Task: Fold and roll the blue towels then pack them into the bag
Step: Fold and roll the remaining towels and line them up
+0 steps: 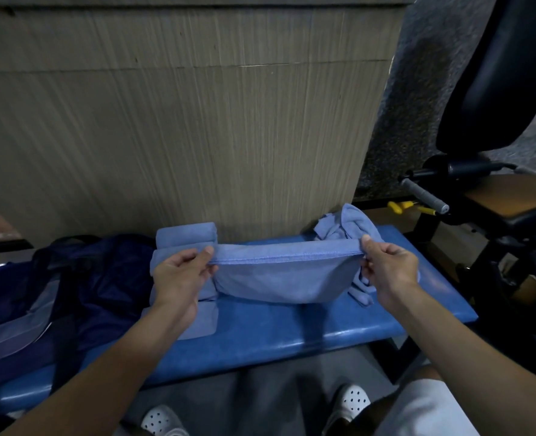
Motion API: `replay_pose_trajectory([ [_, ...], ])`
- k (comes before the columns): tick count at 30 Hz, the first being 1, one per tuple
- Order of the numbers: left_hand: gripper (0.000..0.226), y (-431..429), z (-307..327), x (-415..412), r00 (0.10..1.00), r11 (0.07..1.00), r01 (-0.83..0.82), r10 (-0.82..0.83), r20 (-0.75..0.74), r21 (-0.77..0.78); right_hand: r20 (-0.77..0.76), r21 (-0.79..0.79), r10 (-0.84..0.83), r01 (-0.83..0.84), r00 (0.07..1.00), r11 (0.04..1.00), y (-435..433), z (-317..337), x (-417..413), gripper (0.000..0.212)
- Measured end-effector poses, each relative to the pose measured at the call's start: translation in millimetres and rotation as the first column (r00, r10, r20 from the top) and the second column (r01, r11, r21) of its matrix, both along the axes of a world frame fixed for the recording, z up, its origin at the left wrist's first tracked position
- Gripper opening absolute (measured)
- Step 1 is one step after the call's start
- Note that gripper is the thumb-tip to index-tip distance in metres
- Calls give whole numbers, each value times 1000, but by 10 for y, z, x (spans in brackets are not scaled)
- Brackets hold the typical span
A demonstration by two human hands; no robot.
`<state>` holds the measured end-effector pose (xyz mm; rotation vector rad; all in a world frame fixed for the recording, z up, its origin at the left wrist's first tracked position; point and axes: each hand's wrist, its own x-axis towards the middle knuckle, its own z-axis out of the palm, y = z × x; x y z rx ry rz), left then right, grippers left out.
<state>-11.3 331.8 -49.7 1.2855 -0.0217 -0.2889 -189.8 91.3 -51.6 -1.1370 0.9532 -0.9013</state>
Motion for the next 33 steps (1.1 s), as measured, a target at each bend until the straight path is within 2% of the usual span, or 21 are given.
replay_pose_trajectory([
  [6,8,-3,90,-16,999,999,25,-26,-23,-48,-35,-60,-22,20,999,998,-46,108,8,23],
  [16,22,-62,239,16,993,993,73,-80,-83,-88,142,51,-93,87,986,995,-79,265,14,25],
  [22,25,-155,484,94,996,989,68,-75,-53,-131,154,-17,-75,78,985,997,-199,446,16,11],
  [27,17,-221,666,126,992,989,123,-123,0,-81,205,-35,-78,87,976,996,-236,644,4,15],
  [33,18,-315,712,186,994,994,111,-111,-11,9,164,-72,-72,85,984,994,-284,704,2,13],
])
